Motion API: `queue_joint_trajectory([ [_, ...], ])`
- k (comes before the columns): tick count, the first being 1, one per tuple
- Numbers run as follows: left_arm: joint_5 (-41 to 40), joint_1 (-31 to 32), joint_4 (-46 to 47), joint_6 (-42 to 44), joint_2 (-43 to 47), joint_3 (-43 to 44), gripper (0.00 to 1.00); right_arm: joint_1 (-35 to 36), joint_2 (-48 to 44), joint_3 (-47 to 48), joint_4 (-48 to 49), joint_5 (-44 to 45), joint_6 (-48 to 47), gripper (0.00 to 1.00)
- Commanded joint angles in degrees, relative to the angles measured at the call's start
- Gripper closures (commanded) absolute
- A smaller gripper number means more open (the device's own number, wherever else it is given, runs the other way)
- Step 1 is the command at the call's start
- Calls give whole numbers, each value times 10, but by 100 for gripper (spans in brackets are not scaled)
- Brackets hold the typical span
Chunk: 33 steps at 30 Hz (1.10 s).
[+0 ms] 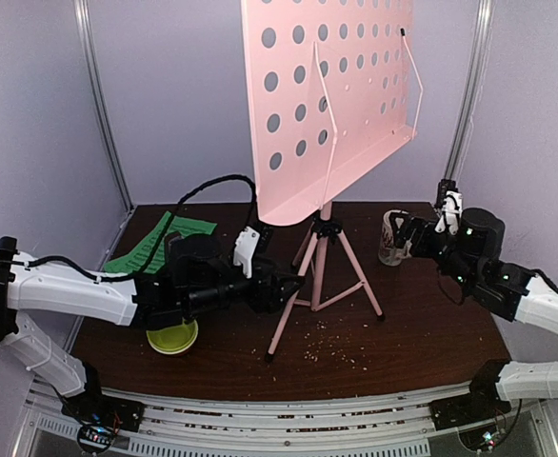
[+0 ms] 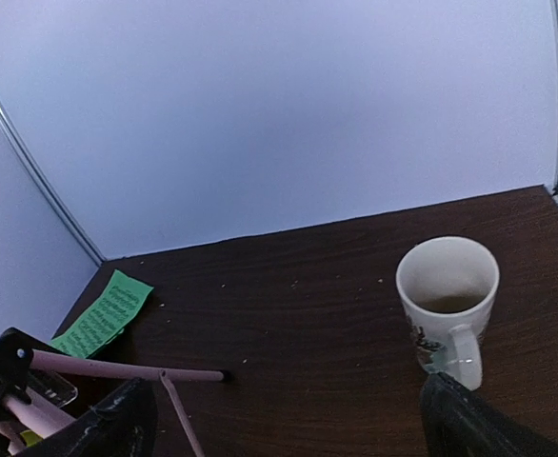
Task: Pack up the instrument practice props
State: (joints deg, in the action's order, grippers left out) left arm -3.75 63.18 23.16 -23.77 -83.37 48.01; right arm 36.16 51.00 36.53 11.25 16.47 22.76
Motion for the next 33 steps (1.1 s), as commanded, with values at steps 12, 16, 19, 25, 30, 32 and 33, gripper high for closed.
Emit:
queue_joint_trajectory([
  [12,117,-29,40,6,-19,32,33,-20,151,82,262,-394,158,23],
  [16,147,-42,28,0,-30,44,38,-2,177,92,327,-455,153,33],
  [19,156,-46,19,4,-34,51,39,11,188,109,340,-474,138,39],
  [25,155,-51,6,9,-44,61,43,25,199,115,396,-474,111,45],
  [30,162,-53,4,14,-55,68,50,25,218,114,438,-447,74,56],
  [32,162,-53,0,17,-59,71,54,25,225,112,468,-446,75,59],
  [33,161,-54,-2,18,-59,72,55,25,230,114,482,-449,77,61],
])
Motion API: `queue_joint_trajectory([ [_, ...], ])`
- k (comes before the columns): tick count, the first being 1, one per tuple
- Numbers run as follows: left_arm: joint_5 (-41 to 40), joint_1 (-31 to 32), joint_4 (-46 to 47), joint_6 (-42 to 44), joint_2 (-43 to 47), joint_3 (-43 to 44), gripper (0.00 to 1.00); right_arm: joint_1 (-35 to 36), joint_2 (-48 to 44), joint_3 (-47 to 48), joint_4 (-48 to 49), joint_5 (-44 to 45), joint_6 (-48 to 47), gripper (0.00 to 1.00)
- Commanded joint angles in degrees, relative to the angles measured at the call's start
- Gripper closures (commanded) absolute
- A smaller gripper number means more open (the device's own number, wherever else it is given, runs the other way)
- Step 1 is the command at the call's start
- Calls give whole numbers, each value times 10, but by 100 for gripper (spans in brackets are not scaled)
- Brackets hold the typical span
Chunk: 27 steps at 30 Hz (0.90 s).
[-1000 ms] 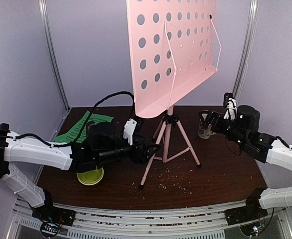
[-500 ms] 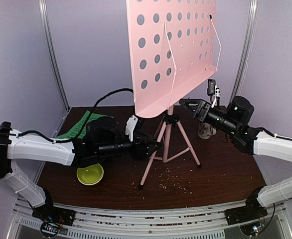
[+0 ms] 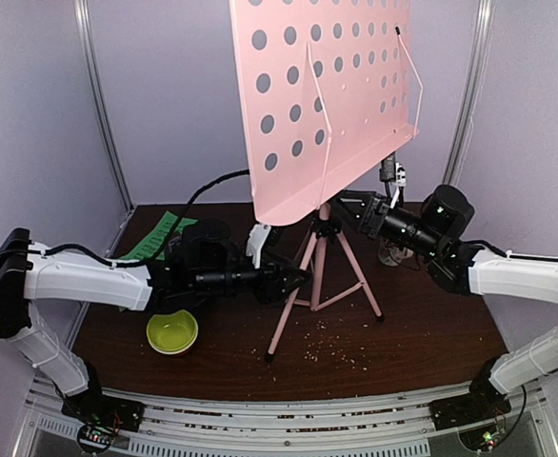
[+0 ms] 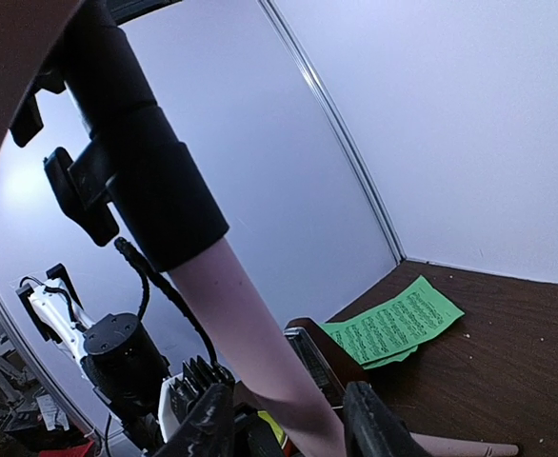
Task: Pack up the instrument practice props
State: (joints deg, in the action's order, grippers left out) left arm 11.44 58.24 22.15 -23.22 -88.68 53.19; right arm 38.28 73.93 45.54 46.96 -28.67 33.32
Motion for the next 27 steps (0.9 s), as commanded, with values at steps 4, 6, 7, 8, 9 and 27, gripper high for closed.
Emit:
queue_joint_trajectory([
  [4,-8,-5,-6,27,-9,24,63,8,19,39,148,-16,-20,67],
  [6,-17,-5,-15,34,-10,25,67,11,23,43,149,-20,-22,67],
  [7,-20,-5,-19,38,-11,25,68,12,25,45,151,-23,-24,68],
  [8,-24,-5,-20,41,-12,25,70,13,26,45,152,-25,-25,68],
  [9,-27,-4,-22,43,-13,25,71,14,28,47,151,-28,-25,68],
  [27,-41,-5,-21,112,-2,13,100,19,55,42,162,-65,-52,58],
])
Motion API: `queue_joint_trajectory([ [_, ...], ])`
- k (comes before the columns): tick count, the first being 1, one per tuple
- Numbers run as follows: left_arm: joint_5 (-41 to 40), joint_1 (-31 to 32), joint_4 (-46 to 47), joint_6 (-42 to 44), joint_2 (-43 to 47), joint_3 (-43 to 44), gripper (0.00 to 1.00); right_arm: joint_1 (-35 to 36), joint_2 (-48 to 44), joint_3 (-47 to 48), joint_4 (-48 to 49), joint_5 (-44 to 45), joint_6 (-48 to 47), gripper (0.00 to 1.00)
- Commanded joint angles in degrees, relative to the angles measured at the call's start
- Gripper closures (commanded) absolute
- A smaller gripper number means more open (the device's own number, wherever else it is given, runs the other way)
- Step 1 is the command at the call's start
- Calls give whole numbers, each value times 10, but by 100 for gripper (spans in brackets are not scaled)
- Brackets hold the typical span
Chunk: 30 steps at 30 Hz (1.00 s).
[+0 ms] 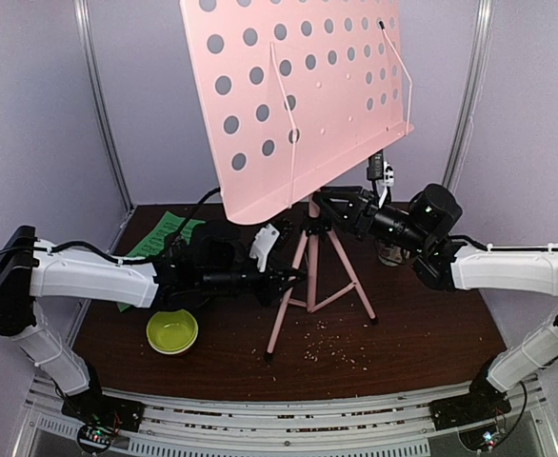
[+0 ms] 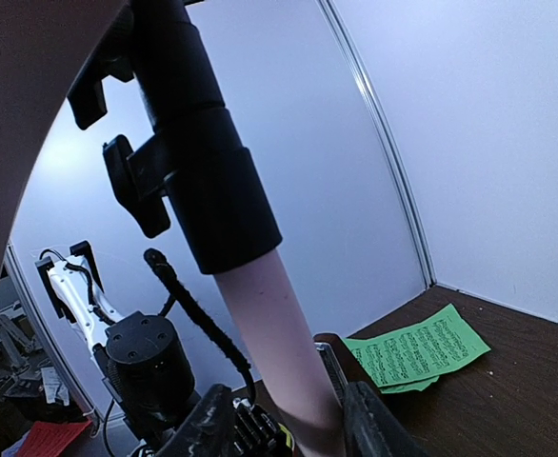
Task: Pack up the instrument practice props
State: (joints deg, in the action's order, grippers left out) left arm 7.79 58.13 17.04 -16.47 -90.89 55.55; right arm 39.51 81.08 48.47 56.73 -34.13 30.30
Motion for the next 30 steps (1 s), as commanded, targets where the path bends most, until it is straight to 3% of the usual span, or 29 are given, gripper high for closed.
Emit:
queue_joint_trajectory([
  [1,5,-4,37,54,26,-15,100,7,-16,12,63,-10,-21,57],
  [18,73,-4,34,142,77,-50,100,7,0,-7,102,-10,11,37],
  [30,120,-5,42,137,86,-56,100,16,-6,15,126,-88,64,39],
])
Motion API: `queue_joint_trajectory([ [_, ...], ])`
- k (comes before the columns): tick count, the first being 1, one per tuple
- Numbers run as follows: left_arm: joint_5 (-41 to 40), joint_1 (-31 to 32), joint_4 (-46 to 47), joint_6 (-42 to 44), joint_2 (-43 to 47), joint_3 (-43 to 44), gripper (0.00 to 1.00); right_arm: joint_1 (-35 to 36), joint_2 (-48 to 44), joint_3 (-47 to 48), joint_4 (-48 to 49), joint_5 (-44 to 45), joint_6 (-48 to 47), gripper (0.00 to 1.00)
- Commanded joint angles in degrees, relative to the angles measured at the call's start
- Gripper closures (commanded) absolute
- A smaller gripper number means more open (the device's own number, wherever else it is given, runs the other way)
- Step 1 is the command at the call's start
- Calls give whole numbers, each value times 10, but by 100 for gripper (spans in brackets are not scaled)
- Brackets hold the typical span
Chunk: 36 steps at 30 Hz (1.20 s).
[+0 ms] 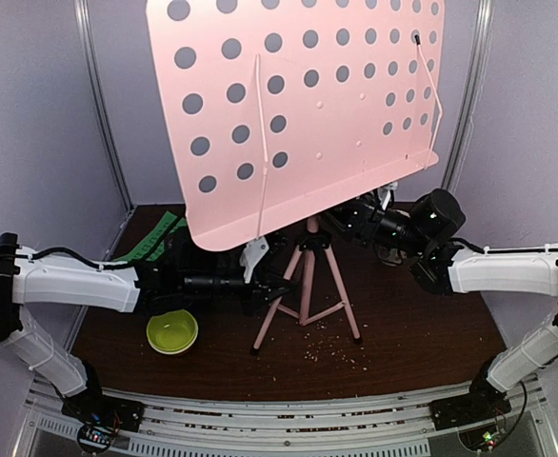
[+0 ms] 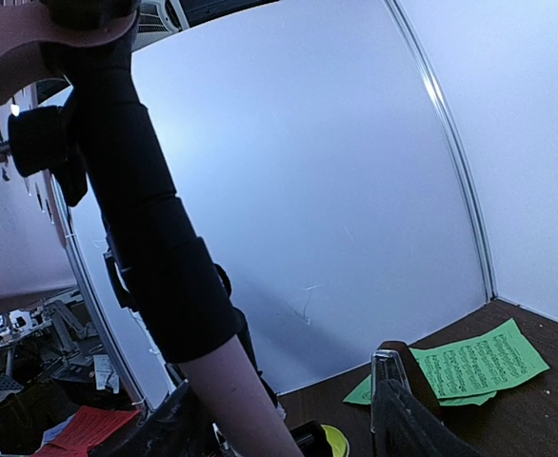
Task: Pack up the instrument practice props
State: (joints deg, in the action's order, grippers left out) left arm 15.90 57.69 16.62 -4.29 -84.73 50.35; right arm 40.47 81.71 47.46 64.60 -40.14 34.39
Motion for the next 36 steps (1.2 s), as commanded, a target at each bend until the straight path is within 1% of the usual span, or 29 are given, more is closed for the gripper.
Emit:
queue_joint_trajectory([
  [1,44,0,49,11,24,-3,100,7,-11,29,48,-32,28,38],
  [7,78,-6,62,-12,25,-3,100,8,-3,44,82,-44,57,35],
  [12,82,-13,50,-32,20,7,100,8,3,55,85,-45,67,36],
  [17,106,-26,72,-76,17,5,100,9,13,53,97,-46,81,35],
  [20,120,-30,87,-99,19,4,100,9,13,36,90,-26,74,35],
  [22,131,-31,96,-111,20,3,100,9,13,24,64,2,63,34],
  [25,142,-31,98,-112,22,0,100,8,16,2,39,37,49,33],
  [28,151,-33,104,-99,26,-11,100,7,24,-22,62,45,65,32],
  [31,175,-38,131,-102,33,-30,100,4,34,-35,87,48,84,31],
  [36,190,-42,143,-97,35,-39,100,1,43,-38,91,52,93,31],
])
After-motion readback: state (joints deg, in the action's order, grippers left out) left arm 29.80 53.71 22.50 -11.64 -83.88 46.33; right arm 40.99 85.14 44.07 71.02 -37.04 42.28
